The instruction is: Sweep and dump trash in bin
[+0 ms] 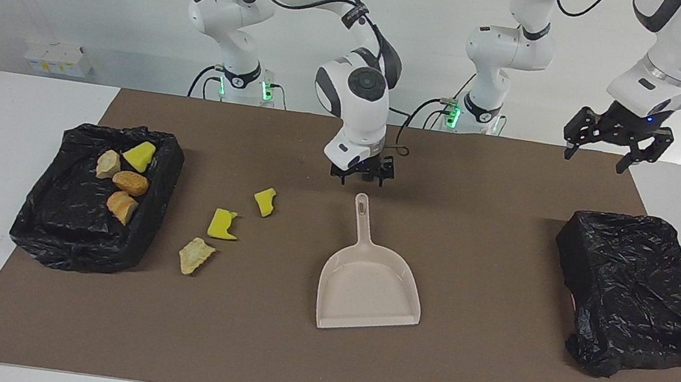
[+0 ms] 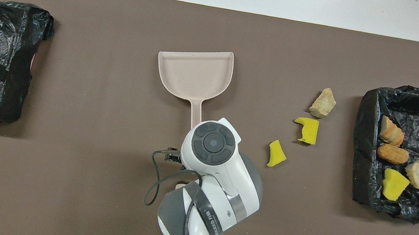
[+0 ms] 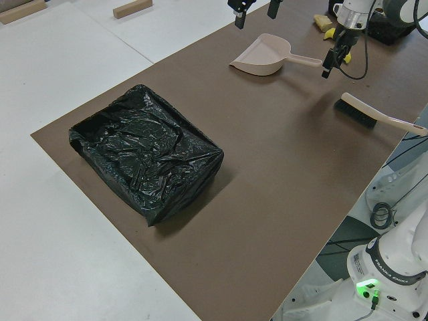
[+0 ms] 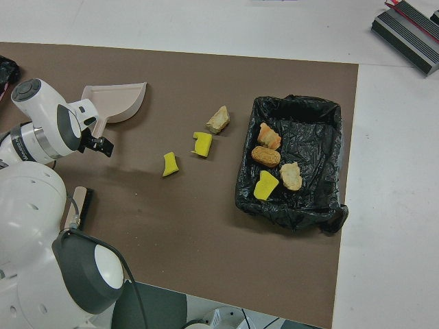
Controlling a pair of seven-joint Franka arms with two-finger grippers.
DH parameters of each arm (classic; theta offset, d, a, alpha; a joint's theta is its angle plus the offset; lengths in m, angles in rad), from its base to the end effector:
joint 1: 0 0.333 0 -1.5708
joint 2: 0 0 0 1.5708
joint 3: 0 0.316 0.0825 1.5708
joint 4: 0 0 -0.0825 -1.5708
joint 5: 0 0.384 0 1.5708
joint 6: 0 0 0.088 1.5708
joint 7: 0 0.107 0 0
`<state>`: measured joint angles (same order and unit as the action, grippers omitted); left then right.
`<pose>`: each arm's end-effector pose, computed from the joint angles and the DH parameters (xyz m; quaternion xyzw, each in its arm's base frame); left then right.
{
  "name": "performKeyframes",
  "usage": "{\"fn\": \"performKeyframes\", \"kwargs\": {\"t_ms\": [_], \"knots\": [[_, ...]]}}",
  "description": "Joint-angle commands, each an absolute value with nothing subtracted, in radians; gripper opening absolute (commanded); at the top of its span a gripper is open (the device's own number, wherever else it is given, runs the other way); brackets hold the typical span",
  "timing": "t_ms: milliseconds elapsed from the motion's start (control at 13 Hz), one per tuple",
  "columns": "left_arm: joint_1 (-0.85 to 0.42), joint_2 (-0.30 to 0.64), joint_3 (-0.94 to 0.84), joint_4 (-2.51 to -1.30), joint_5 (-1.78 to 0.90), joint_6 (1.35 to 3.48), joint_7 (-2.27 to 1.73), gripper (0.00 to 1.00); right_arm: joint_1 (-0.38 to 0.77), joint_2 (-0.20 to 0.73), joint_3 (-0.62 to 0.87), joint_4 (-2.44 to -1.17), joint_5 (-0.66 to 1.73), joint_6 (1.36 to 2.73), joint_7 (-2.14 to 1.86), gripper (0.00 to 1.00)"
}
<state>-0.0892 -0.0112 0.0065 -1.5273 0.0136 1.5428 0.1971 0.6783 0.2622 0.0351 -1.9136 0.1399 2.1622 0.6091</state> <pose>0.5469 -0.0438 0.6487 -0.9902 0.1391 -0.0129 0.0075 0.4591 0.4034 0.3585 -0.9980 -0.0121 0.0437 0.0450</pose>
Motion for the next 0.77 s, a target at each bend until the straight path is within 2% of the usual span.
{"fn": "performKeyframes", "kwargs": {"t_ms": [0,386,695], "knots": [[-0.124,-0.014,0.003,-1.562,0.025,1.613,0.170,1.00,0.742,0.154,0.035,-2.037,0.164,2.178,0.687,1.00],[-0.296,0.081,0.003,-1.588,0.025,1.741,-0.044,1.00,0.882,0.016,0.037,-2.225,0.167,2.195,0.796,1.00],[-0.415,0.107,0.003,-1.684,0.025,1.893,-0.246,1.00,0.968,-0.064,0.037,-2.324,0.255,2.197,0.856,1.00]]}}
